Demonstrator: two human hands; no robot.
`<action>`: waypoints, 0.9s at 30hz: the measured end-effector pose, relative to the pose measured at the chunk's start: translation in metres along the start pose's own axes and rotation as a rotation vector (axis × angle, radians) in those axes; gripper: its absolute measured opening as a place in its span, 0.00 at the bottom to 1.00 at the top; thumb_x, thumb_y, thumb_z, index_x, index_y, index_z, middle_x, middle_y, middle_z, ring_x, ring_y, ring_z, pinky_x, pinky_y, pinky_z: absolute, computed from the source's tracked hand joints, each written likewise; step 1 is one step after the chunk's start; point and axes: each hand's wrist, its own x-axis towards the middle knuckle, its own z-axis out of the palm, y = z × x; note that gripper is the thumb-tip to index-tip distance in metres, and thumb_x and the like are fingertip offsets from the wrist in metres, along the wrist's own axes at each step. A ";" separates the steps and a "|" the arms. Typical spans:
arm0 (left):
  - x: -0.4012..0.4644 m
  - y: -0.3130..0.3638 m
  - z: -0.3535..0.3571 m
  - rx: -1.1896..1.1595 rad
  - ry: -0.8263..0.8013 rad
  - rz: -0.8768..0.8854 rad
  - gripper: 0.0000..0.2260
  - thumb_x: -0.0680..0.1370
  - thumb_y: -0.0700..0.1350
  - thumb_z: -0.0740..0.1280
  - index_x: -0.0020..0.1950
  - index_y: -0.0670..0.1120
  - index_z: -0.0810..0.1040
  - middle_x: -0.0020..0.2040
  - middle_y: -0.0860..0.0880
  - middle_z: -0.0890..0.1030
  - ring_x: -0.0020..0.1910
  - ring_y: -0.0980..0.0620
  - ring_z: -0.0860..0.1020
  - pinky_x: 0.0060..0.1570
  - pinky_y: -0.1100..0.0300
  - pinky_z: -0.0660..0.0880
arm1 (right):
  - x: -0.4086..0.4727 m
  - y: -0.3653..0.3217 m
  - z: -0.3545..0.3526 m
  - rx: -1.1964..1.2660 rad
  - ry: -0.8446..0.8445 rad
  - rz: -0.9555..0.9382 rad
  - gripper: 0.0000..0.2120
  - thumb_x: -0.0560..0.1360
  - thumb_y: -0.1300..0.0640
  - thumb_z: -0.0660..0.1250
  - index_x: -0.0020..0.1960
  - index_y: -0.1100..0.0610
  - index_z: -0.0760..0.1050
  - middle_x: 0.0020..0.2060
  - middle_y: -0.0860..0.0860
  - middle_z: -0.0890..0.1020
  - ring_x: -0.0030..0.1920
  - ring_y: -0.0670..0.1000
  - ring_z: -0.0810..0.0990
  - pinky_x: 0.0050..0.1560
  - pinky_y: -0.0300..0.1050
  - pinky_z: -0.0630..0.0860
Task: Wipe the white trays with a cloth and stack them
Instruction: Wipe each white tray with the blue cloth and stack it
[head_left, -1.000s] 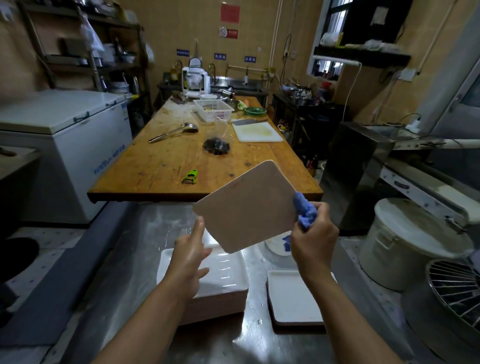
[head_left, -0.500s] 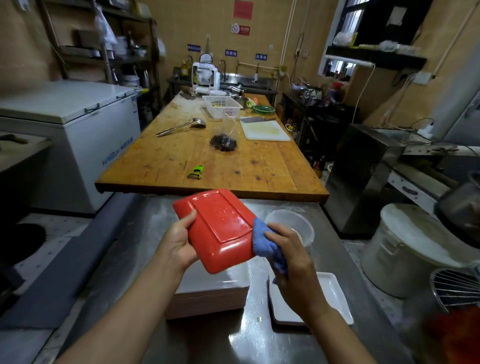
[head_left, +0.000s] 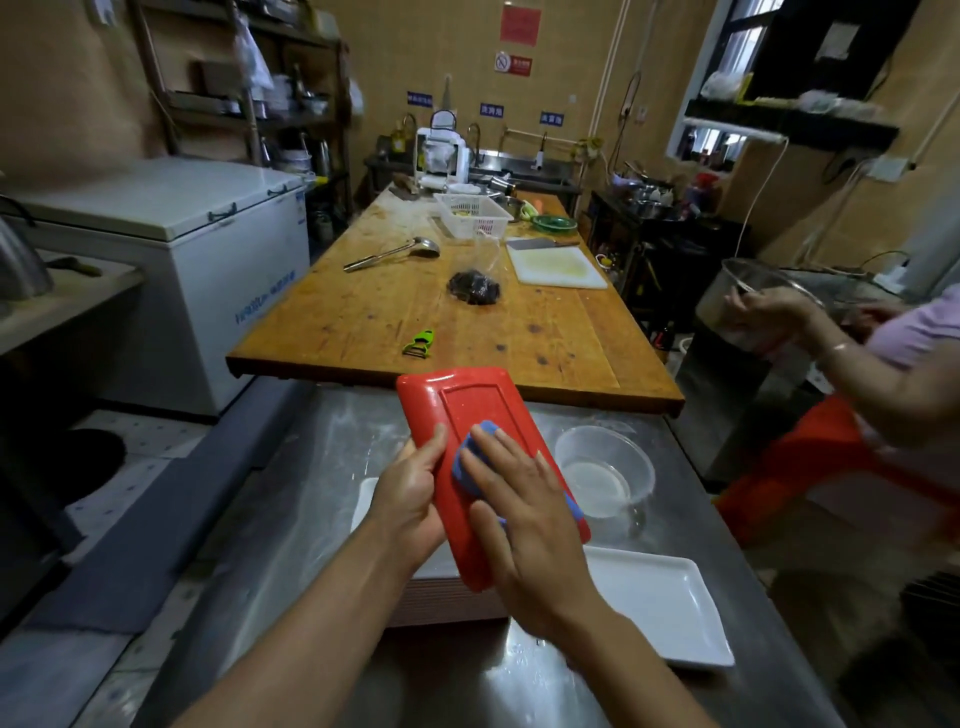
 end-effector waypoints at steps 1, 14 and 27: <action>-0.001 -0.002 -0.002 0.008 -0.009 0.011 0.17 0.82 0.44 0.56 0.68 0.37 0.70 0.55 0.38 0.80 0.45 0.46 0.82 0.49 0.52 0.78 | 0.005 0.002 0.000 0.009 -0.022 0.016 0.22 0.79 0.51 0.53 0.72 0.52 0.64 0.73 0.44 0.60 0.75 0.43 0.53 0.75 0.50 0.51; -0.017 -0.001 -0.006 0.186 -0.262 0.137 0.17 0.72 0.35 0.62 0.59 0.45 0.76 0.50 0.43 0.83 0.49 0.49 0.82 0.48 0.60 0.80 | 0.076 -0.009 -0.009 0.139 -0.011 -0.035 0.20 0.74 0.59 0.57 0.63 0.58 0.76 0.63 0.53 0.76 0.66 0.51 0.71 0.68 0.43 0.63; -0.008 0.000 -0.018 0.005 -0.076 0.060 0.10 0.80 0.41 0.58 0.57 0.43 0.76 0.44 0.42 0.84 0.41 0.46 0.84 0.42 0.48 0.81 | 0.034 0.036 -0.024 0.199 0.028 0.292 0.19 0.80 0.61 0.57 0.71 0.53 0.67 0.72 0.48 0.66 0.71 0.42 0.62 0.67 0.28 0.53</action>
